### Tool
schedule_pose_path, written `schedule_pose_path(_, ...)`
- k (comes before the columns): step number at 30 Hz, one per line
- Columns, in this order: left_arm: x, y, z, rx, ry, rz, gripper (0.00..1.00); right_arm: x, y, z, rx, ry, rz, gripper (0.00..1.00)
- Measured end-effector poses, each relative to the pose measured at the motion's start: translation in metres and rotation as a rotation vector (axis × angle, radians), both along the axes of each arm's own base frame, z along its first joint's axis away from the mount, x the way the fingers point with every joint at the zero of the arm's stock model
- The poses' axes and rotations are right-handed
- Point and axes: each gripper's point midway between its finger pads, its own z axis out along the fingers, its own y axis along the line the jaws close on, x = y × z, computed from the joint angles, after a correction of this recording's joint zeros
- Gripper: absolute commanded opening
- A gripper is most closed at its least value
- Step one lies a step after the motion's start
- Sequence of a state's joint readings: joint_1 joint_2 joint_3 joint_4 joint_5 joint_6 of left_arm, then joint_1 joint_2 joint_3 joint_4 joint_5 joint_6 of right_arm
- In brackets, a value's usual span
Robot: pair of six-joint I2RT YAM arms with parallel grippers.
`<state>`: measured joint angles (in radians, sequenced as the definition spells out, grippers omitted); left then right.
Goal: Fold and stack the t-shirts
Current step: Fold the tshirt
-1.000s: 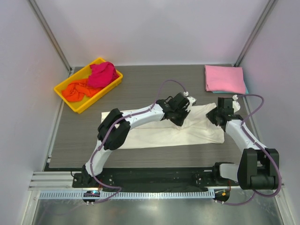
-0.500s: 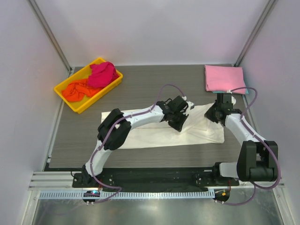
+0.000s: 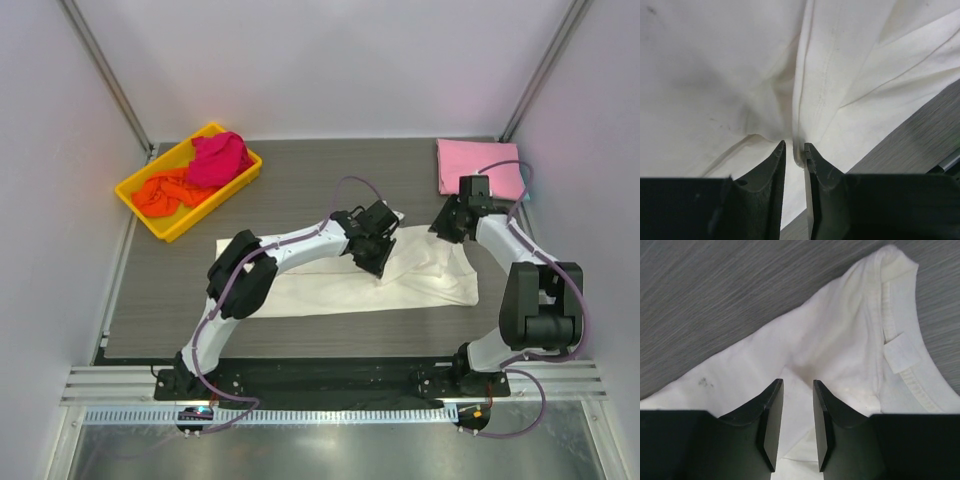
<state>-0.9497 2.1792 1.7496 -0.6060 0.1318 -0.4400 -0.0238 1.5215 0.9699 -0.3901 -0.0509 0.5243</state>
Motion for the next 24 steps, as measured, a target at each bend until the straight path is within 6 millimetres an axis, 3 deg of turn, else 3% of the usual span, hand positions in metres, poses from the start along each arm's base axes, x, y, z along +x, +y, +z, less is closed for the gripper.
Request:
schedule_pose_path(4,0.002,0.004,0.001,0.015,0.009,0.034,0.26,0.007,-0.003,0.016,-0.016,-0.027,-0.001,0.33)
schedule_pose_path(8,0.006,0.005,0.007,0.025,0.004,0.072,0.26,-0.003,-0.001,0.025,-0.008,-0.022,-0.002,0.22)
schedule_pose_path(12,0.006,0.002,0.014,0.008,0.009,0.091,0.26,-0.015,0.007,0.029,0.034,-0.024,0.012,0.21)
schedule_pose_path(18,0.0,-0.012,0.03,-0.084,0.041,0.081,0.26,-0.042,0.016,0.002,0.084,0.07,0.024,0.25)
schedule_pose_path(24,-0.008,-0.012,0.012,-0.104,0.076,0.081,0.25,-0.058,0.011,-0.031,0.059,0.175,0.001,0.26)
